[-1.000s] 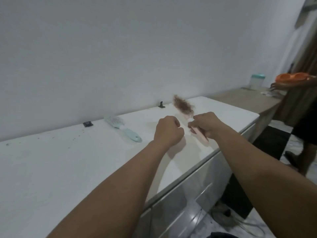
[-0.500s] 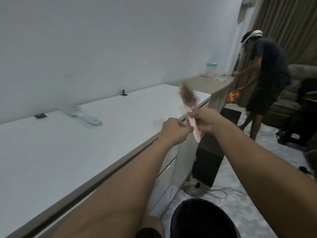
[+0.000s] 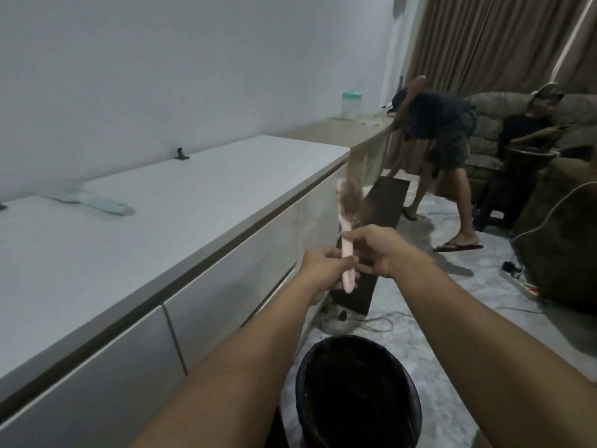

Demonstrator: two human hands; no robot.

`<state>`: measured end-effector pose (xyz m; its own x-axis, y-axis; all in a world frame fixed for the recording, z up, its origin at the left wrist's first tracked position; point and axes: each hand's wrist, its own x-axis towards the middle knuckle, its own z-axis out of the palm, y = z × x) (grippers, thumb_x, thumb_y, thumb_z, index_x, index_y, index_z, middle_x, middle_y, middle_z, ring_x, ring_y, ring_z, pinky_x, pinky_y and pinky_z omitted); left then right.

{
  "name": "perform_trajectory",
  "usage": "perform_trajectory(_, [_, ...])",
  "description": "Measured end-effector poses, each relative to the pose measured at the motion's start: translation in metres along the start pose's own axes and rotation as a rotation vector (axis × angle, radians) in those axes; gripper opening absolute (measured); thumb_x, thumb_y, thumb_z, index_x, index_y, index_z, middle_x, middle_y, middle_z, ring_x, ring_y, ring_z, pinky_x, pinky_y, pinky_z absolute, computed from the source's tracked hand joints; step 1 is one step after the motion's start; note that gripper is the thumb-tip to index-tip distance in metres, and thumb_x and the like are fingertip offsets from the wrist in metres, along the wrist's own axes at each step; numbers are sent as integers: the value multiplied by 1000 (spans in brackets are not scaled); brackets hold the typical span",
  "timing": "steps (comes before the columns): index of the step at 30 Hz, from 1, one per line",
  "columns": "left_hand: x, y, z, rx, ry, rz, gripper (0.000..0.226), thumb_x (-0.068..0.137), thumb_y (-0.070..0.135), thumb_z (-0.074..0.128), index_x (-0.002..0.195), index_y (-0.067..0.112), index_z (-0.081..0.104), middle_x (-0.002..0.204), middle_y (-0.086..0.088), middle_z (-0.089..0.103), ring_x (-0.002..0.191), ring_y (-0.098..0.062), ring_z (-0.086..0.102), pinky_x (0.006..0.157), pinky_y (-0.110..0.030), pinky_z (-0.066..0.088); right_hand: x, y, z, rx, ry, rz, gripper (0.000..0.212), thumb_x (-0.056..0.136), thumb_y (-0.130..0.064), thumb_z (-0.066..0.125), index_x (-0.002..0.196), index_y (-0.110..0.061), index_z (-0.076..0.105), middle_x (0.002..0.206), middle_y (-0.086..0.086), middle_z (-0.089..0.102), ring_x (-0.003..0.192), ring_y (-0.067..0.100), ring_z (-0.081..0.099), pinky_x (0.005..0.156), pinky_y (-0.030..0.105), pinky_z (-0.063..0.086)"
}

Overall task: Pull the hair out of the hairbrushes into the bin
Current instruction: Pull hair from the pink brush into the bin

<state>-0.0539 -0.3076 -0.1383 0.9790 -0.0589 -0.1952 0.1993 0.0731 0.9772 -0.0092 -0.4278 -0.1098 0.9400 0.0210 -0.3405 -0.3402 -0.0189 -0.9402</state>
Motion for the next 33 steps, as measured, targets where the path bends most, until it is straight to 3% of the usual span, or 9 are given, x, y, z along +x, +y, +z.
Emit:
perform_trajectory(4, [2,-27,3,46,1,-68,26,90,1,66,114,-7,61,90,-22,69,69,-24,70,53,-33,61,-3,26,-13,22,33,-5,15,79,-13,73,93,-8,70,97,7,75,97,21,70,93,44,52])
perform_trajectory(7, [3,-50,2,83,1,-120,18,85,0,69,103,-1,65,93,-22,71,70,-25,72,58,-37,59,-5,43,-23,85,30,-13,12,84,-8,69,96,-7,67,101,8,73,100,22,68,94,40,51])
perform_trajectory(10, [-1,-69,-1,142,-22,-165,12,85,4,71,95,4,67,96,-21,73,75,-27,73,64,-40,58,-4,66,-32,170,-2,-28,27,87,7,59,113,-1,60,108,16,69,105,32,66,100,44,49])
perform_trajectory(14, [-5,-90,-3,192,-51,-238,15,85,0,70,99,1,67,101,-24,71,75,-28,73,61,-39,60,1,96,-41,233,-47,-32,40,85,12,54,123,-1,58,105,22,67,98,37,65,93,48,53])
perform_trajectory(18, [-4,-110,-5,230,-83,-271,29,86,-2,66,112,10,66,100,-19,70,80,-27,73,69,-42,62,3,115,-47,275,-66,-14,36,89,6,52,123,-3,58,109,21,64,97,36,63,80,42,57])
perform_trajectory(24, [6,-141,-4,207,-111,-339,49,83,-13,61,127,7,59,104,-19,68,91,-33,71,84,-50,59,19,150,-56,281,-41,65,39,91,9,51,128,-1,53,120,25,63,107,41,64,84,45,56])
perform_trajectory(28, [15,-157,4,122,-131,-382,17,91,2,62,103,14,63,90,-14,69,75,-27,68,72,-44,57,27,175,-56,233,-60,95,35,92,7,48,122,-8,56,102,14,67,92,31,67,95,53,50])
perform_trajectory(30, [20,-167,6,105,-143,-401,6,95,16,61,99,17,65,82,-10,68,70,-26,66,69,-40,54,27,187,-58,209,-67,105,33,92,4,49,120,-12,58,106,14,67,97,30,66,90,49,53])
perform_trajectory(33, [30,-186,6,115,-145,-456,22,90,39,66,95,18,70,79,-8,69,72,-25,65,71,-38,51,24,205,-63,144,-57,129,33,92,1,53,120,-16,58,113,13,67,105,28,66,83,41,53])
